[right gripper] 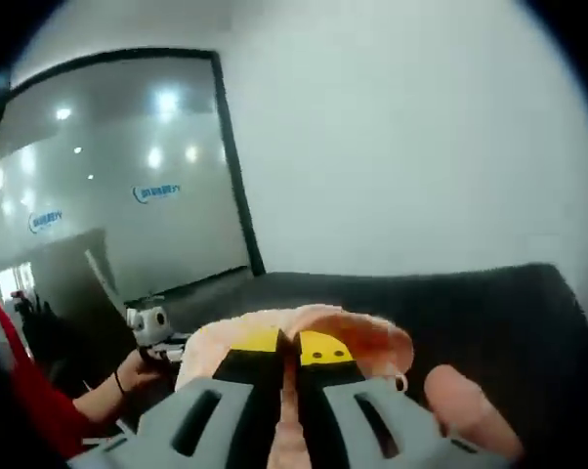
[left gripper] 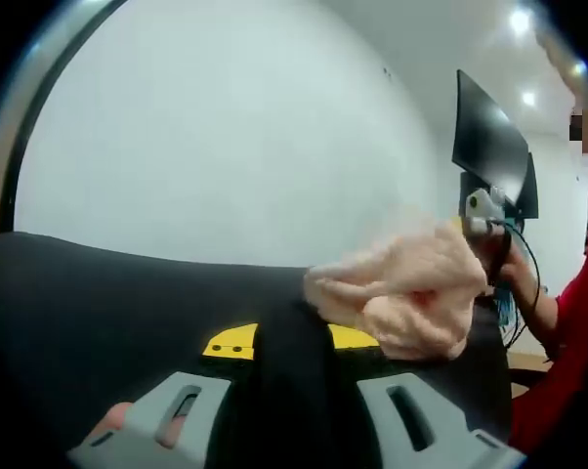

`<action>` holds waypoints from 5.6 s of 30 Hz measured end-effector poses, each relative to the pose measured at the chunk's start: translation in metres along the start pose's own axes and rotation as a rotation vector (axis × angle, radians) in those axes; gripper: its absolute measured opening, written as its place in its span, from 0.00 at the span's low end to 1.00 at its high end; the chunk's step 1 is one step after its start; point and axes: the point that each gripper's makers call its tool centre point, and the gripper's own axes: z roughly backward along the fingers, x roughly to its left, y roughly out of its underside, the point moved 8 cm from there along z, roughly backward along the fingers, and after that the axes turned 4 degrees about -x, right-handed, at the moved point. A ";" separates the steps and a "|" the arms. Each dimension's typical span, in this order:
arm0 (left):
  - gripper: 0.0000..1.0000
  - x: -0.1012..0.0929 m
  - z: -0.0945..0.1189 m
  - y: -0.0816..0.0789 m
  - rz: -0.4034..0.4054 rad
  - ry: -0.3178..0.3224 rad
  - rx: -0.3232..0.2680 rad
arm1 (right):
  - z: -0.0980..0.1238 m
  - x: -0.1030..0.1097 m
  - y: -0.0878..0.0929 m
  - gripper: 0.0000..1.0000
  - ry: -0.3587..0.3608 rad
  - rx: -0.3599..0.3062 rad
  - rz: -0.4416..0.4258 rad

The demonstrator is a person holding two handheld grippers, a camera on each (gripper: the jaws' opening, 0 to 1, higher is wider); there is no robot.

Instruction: Fold the towel on the table until its edges align and the towel forms a compact rectangular stack.

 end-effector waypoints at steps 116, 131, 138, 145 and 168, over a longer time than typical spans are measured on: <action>0.00 -0.025 -0.177 -0.111 -0.466 0.550 -0.009 | 0.030 -0.037 0.049 0.09 -0.327 0.250 1.095; 0.00 0.074 0.069 -0.157 -0.604 0.239 -0.020 | 0.032 -0.064 0.058 0.09 -0.105 0.132 0.610; 0.32 0.107 0.084 -0.143 -0.611 0.220 0.177 | 0.035 -0.072 0.064 0.10 0.011 0.080 0.557; 0.26 0.076 -0.037 -0.127 -0.407 0.370 0.163 | 0.041 -0.067 0.065 0.10 0.056 0.049 0.553; 0.00 0.065 -0.128 -0.022 -0.296 0.614 0.567 | 0.067 -0.062 0.046 0.10 0.049 -0.204 0.316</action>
